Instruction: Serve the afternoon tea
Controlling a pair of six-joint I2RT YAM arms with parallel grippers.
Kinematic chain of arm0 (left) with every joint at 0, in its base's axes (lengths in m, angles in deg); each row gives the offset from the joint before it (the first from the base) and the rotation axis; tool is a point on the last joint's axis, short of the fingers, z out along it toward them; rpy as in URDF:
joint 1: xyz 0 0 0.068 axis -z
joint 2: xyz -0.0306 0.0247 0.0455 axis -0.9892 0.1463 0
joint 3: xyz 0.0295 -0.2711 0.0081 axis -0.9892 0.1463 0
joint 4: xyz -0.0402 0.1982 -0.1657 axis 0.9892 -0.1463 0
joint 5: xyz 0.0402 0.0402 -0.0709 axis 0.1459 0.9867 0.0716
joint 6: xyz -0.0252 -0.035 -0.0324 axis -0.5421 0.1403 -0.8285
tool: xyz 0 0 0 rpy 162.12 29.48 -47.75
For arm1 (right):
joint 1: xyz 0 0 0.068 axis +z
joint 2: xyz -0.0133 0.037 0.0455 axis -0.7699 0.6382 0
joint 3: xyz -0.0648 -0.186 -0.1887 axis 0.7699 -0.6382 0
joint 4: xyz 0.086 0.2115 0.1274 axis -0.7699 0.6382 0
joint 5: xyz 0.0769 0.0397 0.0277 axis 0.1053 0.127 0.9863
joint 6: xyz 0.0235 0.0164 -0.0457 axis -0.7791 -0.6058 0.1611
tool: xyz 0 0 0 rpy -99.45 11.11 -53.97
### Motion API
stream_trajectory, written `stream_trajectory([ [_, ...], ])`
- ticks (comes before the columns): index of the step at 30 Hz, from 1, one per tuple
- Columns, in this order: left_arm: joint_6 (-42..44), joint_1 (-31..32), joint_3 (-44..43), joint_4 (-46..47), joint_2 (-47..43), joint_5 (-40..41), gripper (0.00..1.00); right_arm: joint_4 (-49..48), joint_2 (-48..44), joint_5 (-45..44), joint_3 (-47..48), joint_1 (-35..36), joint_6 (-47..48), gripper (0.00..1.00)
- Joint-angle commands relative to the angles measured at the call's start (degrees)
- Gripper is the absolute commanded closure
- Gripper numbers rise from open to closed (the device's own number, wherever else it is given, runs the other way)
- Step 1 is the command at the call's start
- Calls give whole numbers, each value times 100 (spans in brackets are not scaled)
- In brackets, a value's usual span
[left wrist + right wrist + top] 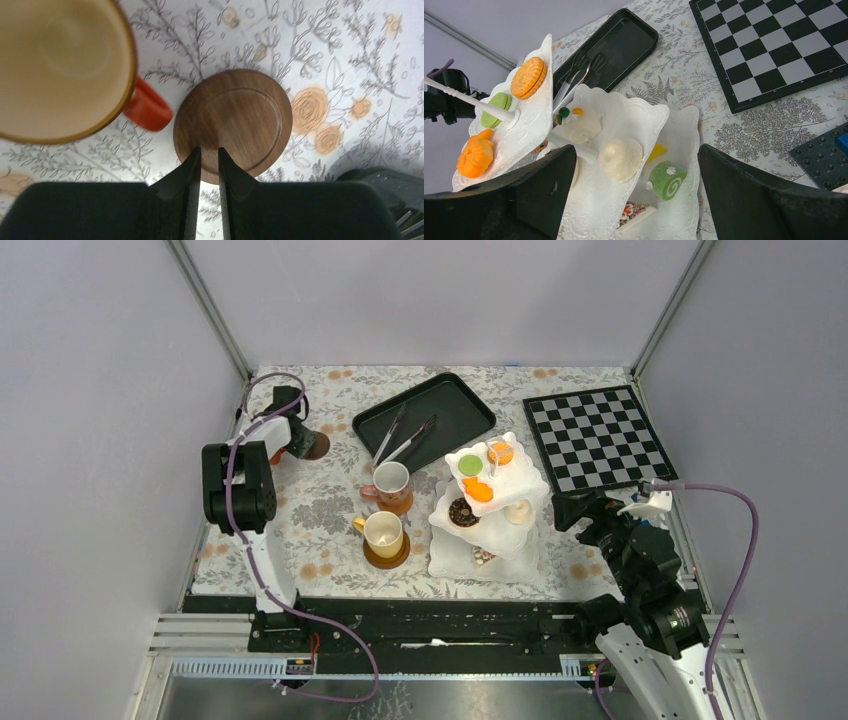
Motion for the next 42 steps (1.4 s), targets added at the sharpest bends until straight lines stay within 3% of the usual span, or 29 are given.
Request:
stream_trajectory([
  [1, 83, 113, 778, -849, -277, -317, 79, -48, -83, -51, 58, 43, -22, 2],
  [14, 38, 1014, 3237, -640, -2114, -286, 80, -130, -126, 85, -35, 43, -8, 2],
  [22, -171, 1201, 4057, -852, -2964, -177, 79, -145, -156, 176, -75, 47, -15, 2],
  [28, -266, 1271, 4357, -874, -3258, -178, 79, -175, -149, 213, -88, 43, -3, 2],
  [42, -132, 1429, 4119, -1192, -3648, 24, 77, -201, -163, 230, -129, 44, -6, 2],
])
